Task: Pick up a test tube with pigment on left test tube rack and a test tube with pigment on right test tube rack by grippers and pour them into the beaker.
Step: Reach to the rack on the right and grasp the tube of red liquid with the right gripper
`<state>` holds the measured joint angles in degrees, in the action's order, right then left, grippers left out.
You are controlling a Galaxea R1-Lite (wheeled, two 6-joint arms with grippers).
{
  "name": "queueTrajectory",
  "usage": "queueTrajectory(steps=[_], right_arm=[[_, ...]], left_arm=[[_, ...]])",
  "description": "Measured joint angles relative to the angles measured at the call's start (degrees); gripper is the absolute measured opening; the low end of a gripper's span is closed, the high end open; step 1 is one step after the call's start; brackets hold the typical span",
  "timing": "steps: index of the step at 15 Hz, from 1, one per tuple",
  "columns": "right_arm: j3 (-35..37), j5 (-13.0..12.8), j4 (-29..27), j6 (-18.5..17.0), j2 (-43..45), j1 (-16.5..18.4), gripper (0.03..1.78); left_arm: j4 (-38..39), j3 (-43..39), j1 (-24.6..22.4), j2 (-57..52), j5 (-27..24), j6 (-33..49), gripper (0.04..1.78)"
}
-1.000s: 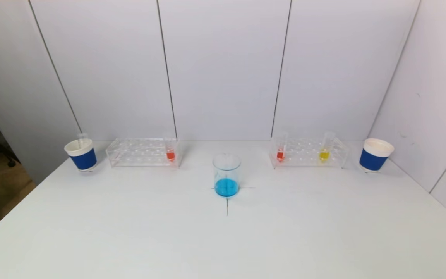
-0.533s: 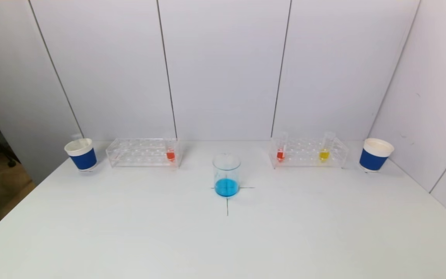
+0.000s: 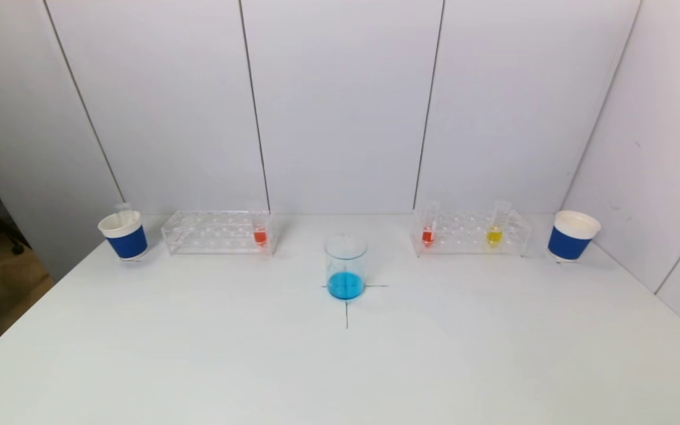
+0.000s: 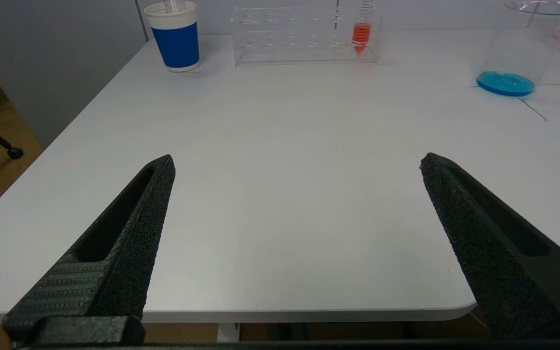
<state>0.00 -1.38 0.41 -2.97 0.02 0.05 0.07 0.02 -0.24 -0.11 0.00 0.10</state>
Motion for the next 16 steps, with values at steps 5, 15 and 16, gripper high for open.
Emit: queueTrajectory(steps=[5, 15, 16], right_arm=[[0.0, -0.02, 0.0, 0.0, 0.0, 0.02, 1.77], [-7.13, 2.17, -2.06, 1.29, -1.28, -0.05, 1.77], [-10.13, 2.58, -2.67, 1.24, -2.8, -0.05, 1.77]], left_arm=[[0.0, -0.02, 0.0, 0.0, 0.0, -0.02, 1.76], [0.0, -0.02, 0.0, 0.01, 0.0, -0.02, 1.76], [0.0, -0.02, 0.0, 0.01, 0.0, 0.0, 1.76]])
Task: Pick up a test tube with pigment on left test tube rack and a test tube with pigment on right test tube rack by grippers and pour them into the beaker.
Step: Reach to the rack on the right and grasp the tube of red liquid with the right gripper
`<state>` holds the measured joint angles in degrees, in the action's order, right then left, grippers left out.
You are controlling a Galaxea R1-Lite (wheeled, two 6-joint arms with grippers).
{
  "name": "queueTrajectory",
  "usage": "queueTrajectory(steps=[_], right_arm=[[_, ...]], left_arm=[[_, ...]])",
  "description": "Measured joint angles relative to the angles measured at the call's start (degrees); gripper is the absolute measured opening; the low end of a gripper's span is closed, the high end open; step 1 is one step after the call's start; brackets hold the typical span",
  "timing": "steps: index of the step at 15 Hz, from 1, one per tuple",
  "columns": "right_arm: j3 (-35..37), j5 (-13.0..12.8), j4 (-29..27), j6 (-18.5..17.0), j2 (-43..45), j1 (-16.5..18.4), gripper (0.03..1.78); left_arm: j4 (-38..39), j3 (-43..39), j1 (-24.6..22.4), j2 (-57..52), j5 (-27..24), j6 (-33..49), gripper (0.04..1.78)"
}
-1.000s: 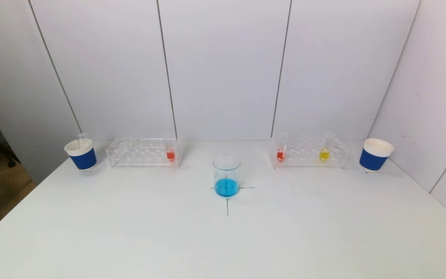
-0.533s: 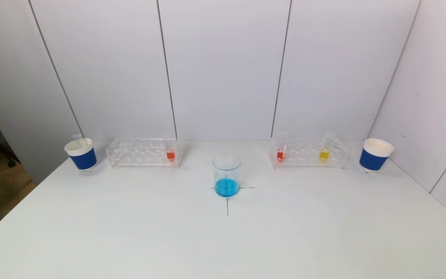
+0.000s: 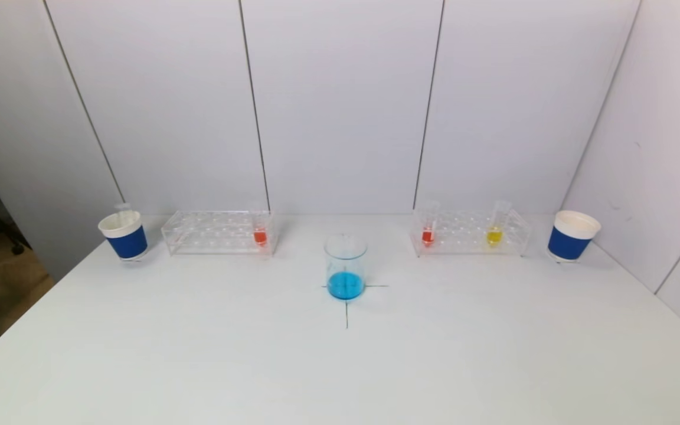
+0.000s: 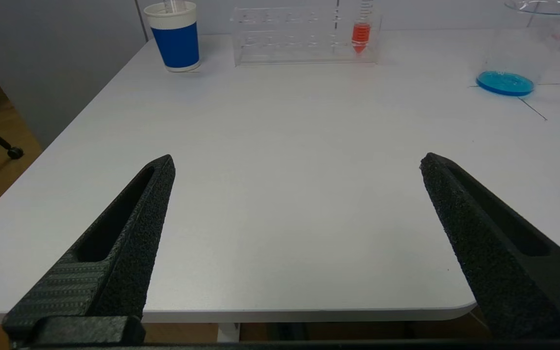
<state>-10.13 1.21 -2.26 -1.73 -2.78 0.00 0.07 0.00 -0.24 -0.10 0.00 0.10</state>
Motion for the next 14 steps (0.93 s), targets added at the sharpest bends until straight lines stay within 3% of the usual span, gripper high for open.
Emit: queueTrajectory(steps=[4, 11, 14], right_arm=[[-10.01, 0.44, 3.13, -0.11, -12.07, -0.05, 1.77], [-21.89, 0.16, 17.05, -0.17, -40.18, -0.3, 1.77], [-26.27, -1.3, 23.17, -0.2, -52.61, -1.56, 1.77]], left_arm=[[0.0, 0.0, 0.0, 0.0, 0.0, -0.02, 1.76], [0.0, 0.0, 0.0, 0.0, 0.0, -0.05, 1.76], [0.0, 0.0, 0.02, 0.02, -0.02, -0.02, 1.76]])
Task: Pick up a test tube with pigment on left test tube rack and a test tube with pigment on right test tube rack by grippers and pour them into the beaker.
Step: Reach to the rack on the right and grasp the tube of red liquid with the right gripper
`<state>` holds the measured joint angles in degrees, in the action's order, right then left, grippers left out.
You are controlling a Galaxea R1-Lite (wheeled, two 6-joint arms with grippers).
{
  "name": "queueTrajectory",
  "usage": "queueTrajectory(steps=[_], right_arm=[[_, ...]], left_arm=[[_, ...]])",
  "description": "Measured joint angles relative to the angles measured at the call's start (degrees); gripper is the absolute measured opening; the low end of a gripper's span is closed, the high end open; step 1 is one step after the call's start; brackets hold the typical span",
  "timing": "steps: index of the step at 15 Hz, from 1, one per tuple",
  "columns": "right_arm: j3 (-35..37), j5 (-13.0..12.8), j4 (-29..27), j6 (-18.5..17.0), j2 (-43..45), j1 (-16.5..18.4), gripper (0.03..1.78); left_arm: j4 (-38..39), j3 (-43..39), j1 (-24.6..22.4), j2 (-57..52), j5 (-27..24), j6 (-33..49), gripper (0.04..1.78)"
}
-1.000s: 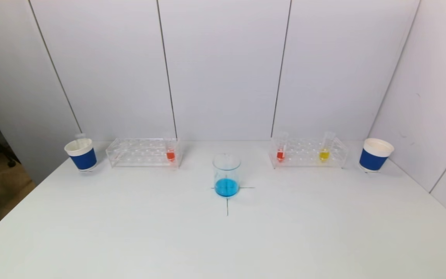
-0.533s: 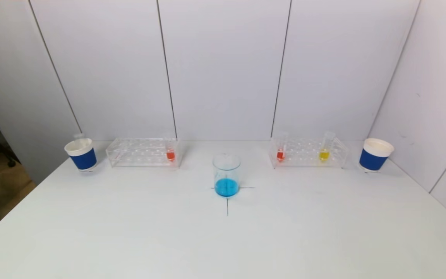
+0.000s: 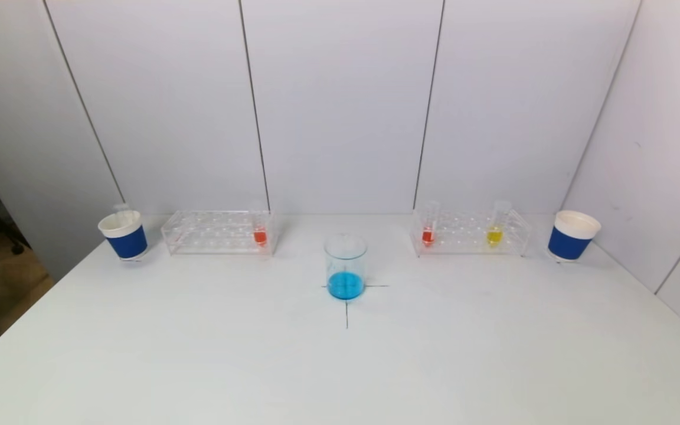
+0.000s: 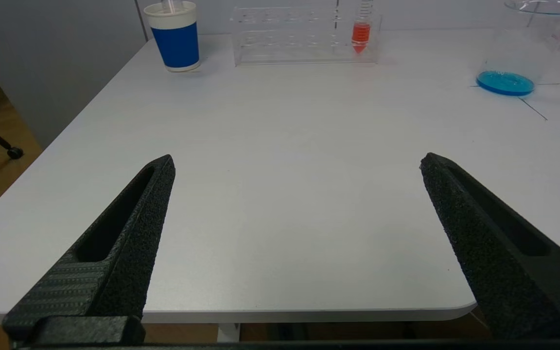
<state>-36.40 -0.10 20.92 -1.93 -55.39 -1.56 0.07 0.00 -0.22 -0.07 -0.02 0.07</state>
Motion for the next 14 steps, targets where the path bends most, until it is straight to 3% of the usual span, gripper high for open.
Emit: queueTrajectory(steps=[10, 14], right_arm=[[-8.36, -17.37, 19.76, 0.0, -31.26, -18.4, 1.77], [-8.56, -20.63, 29.43, -0.38, -42.18, -21.67, 1.77]], left_arm=[[0.0, 0.0, -0.02, 0.0, 0.02, 0.0, 1.76], [0.0, 0.0, -0.02, 0.0, 0.02, 0.0, 1.76]])
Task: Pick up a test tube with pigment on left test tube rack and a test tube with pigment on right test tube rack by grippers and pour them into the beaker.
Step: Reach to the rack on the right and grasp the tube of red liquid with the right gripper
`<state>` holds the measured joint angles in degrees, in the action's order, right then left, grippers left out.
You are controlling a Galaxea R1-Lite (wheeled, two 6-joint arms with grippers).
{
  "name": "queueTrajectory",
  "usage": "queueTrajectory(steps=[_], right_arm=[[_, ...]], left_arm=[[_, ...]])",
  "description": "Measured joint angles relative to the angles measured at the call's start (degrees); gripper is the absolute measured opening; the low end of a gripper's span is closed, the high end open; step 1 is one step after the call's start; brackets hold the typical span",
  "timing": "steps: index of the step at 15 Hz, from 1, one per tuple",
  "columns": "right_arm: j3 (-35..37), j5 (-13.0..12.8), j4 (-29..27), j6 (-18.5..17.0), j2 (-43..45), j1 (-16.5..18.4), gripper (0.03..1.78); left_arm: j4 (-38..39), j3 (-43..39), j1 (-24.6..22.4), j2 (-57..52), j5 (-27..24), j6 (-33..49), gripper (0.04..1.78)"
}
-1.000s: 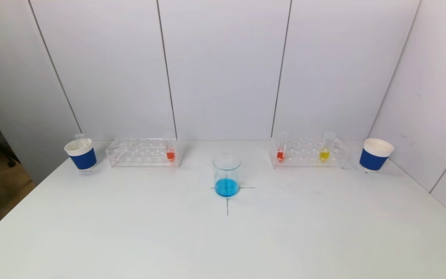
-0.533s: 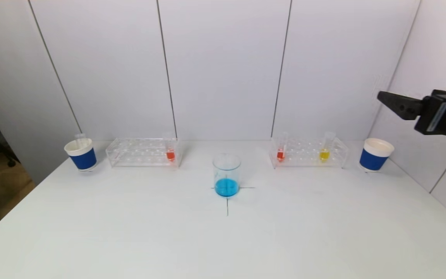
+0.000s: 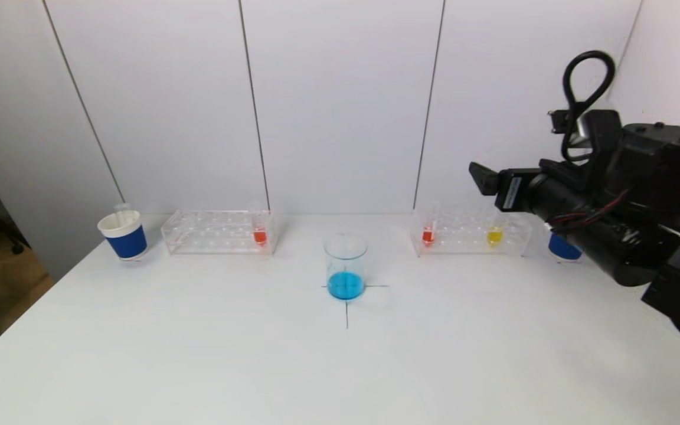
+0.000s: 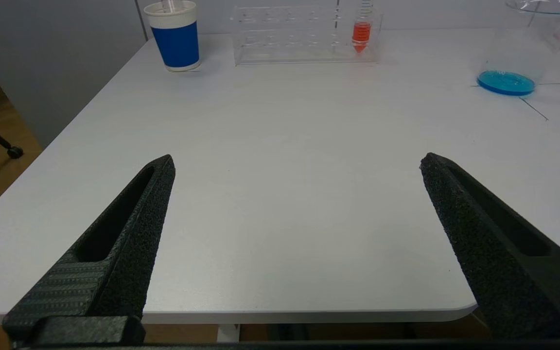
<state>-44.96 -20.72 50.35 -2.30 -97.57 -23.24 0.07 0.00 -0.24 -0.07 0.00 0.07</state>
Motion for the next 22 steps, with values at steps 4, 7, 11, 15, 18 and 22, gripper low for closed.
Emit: queueTrajectory(steps=[4, 7, 11, 15, 18, 22], right_arm=[[-0.73, -1.84, 9.55, -0.06, -10.62, -2.17, 1.77], [-2.41, -2.47, 14.31, -0.11, -17.53, -2.56, 1.77], [-4.79, -2.62, 17.87, -0.56, -24.55, -2.54, 1.77], [-7.27, -2.6, 18.07, -1.74, -28.98, -2.19, 1.77], [-8.57, -2.71, 20.1, -2.01, -31.65, -1.87, 1.77], [-10.08, -2.71, 21.53, -2.07, -34.89, -1.49, 1.77]], left_arm=[[0.0, 0.0, 0.02, 0.0, -0.02, 0.02, 1.76], [0.0, 0.0, 0.02, 0.0, 0.0, 0.02, 1.76], [0.0, 0.0, 0.02, 0.0, 0.0, -0.02, 1.76], [0.0, 0.0, 0.04, 0.0, 0.0, 0.0, 1.76], [0.0, 0.0, 0.0, 0.0, 0.0, 0.0, 1.76], [0.0, 0.0, 0.0, 0.0, 0.0, -0.02, 1.76]])
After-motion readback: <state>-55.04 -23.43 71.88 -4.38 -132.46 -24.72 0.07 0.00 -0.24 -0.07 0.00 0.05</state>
